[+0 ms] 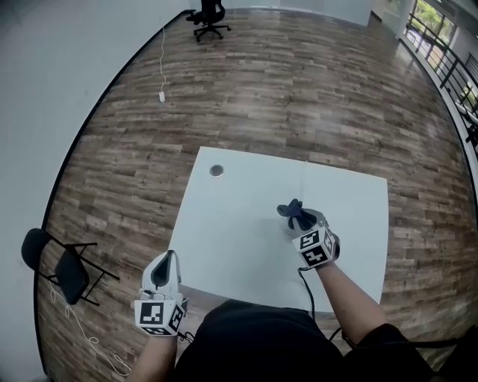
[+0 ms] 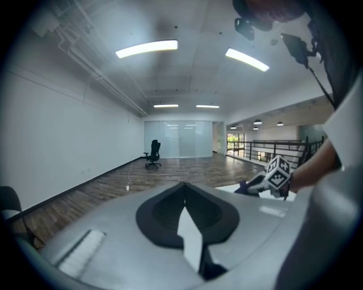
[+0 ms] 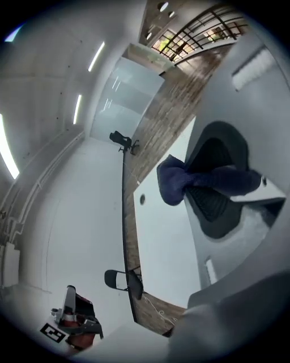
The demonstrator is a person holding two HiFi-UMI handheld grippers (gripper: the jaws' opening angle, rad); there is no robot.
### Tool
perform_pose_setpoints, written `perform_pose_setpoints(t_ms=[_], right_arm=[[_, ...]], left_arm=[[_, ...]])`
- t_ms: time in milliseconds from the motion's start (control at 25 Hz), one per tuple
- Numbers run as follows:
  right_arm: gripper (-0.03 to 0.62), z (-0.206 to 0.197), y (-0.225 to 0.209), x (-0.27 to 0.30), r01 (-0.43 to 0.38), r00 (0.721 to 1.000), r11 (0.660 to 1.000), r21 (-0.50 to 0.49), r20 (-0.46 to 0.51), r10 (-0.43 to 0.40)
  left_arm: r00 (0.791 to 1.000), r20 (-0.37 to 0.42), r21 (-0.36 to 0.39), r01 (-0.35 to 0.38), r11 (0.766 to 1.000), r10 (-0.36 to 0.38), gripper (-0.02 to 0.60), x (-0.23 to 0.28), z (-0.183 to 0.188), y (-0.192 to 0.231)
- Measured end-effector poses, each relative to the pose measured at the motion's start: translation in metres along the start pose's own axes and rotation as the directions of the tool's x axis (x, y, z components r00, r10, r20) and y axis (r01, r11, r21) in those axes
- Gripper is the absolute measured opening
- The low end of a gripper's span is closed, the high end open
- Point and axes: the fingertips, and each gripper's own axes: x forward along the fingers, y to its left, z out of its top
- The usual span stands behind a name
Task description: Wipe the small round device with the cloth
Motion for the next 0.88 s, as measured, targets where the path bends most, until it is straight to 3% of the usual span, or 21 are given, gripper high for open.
perform_pose_setpoints(t_ms=[240,440,880], right_arm=[[0.078,0.011,0.042,0.025,-0.077,0.996,0.996,-0.035,-0.039,0.075],[0.078,0.011,0.057,0.021,-0.112,0.991,0.978,-0.175,-0.093,0.097],[0.078,0.002,0.081,0.026,-0.178,0.982,0.968,-0.175,-0.099,0.163]], left_arm=[[0.999,-0.007,-0.037,-0.052,0.998,0.052,0.008,-0.017,-0.008,0.023],[0.999,-0.024,-0.058,-0.024,0.998,0.022,0.008,-0.012,-0.015,0.013],[1.0,-0.012,-0.042,-0.018,0.999,0.018,0.008,-0.01,-0.012,0.01]])
